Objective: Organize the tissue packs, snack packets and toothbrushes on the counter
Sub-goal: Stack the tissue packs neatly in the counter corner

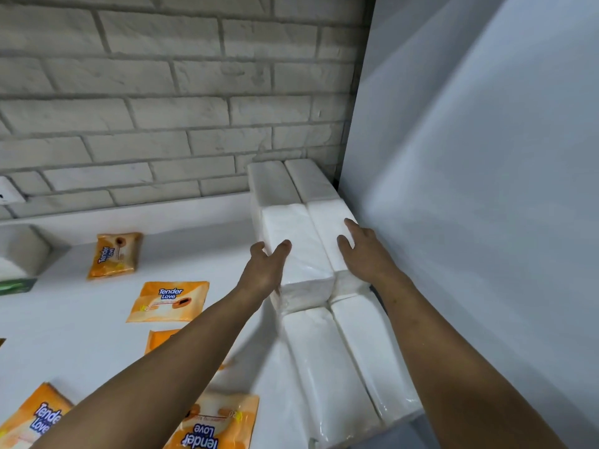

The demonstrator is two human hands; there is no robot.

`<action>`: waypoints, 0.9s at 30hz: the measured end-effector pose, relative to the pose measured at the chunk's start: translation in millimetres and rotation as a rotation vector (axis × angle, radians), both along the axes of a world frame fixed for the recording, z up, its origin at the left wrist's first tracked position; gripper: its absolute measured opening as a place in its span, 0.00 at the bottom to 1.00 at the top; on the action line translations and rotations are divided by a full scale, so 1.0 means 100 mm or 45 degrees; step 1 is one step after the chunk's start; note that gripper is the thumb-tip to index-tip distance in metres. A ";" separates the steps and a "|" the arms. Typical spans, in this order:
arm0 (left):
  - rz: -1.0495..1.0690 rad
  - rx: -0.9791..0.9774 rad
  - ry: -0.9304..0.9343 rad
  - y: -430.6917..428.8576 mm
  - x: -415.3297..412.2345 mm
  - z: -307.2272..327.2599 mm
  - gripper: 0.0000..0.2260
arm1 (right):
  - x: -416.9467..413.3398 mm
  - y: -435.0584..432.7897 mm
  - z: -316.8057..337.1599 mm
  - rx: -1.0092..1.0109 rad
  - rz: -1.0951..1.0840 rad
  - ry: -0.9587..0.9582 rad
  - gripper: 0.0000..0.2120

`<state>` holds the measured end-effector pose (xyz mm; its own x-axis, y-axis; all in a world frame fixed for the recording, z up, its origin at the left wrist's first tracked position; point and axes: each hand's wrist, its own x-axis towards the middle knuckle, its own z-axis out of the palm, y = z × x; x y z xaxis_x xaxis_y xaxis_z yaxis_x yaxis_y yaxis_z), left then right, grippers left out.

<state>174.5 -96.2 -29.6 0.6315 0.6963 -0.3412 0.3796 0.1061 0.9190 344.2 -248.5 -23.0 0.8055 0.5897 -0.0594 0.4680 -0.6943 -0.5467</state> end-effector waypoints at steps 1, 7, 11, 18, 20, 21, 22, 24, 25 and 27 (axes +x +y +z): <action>0.009 0.007 0.010 -0.01 0.02 -0.01 0.39 | 0.01 0.00 0.00 -0.004 0.005 0.003 0.28; 0.021 0.092 0.064 -0.05 0.07 -0.01 0.32 | 0.04 -0.01 -0.07 -0.018 0.024 -0.026 0.28; 0.029 0.105 0.071 -0.04 0.10 -0.03 0.32 | 0.04 -0.01 -0.08 -0.049 0.028 -0.038 0.28; 0.034 0.108 0.085 0.01 0.14 -0.03 0.31 | 0.06 0.00 -0.07 -0.070 0.043 -0.052 0.28; 0.041 0.105 0.080 0.02 0.15 -0.05 0.31 | 0.08 0.00 -0.07 -0.078 0.049 -0.038 0.28; 0.046 0.102 0.077 0.03 0.15 -0.05 0.31 | 0.08 0.00 -0.07 -0.082 0.053 -0.031 0.28; 0.051 0.099 0.073 0.03 0.16 -0.05 0.30 | 0.09 0.00 -0.06 -0.086 0.057 -0.024 0.28; 0.054 0.097 0.069 0.02 0.16 -0.05 0.29 | 0.09 0.00 -0.04 -0.090 0.065 -0.015 0.28; 0.054 0.097 0.069 0.02 0.16 -0.04 0.29 | 0.09 -0.01 -0.04 -0.090 0.069 -0.011 0.28; 0.051 0.092 0.067 0.01 0.15 -0.03 0.29 | 0.09 -0.01 -0.02 -0.089 0.074 0.002 0.28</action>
<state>190.0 -95.4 -32.9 0.5855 0.7443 -0.3213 0.4242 0.0564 0.9038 353.5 -249.5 -25.2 0.7699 0.6298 -0.1031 0.5079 -0.7025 -0.4985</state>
